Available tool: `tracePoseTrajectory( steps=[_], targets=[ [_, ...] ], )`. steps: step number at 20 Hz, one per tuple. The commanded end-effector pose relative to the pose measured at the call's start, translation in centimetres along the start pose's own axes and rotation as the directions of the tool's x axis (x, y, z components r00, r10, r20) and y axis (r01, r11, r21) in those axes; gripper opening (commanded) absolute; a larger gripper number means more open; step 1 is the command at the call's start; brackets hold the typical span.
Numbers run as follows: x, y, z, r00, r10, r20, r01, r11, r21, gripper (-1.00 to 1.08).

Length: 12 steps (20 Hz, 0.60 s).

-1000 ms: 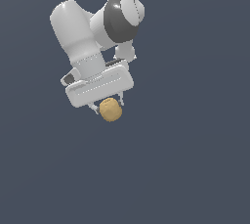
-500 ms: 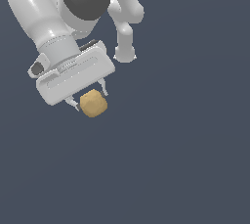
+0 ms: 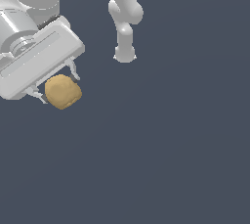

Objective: Pick up the object and move it to a goal position.

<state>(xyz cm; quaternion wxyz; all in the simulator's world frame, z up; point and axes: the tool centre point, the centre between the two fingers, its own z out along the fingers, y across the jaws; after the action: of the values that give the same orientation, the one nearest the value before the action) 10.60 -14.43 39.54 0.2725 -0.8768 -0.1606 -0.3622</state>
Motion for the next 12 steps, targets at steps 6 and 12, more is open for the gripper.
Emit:
tracePoseTrajectory(
  steps=[6,12],
  targets=[
    [3.3,1.7,-3.7,0.995,-0.073,-0.072,0.079,0.993,0.084,-1.00],
    [4.8,2.6,-5.5,0.989,-0.104,-0.108,0.117,0.985,0.123,-1.00]
  ],
)
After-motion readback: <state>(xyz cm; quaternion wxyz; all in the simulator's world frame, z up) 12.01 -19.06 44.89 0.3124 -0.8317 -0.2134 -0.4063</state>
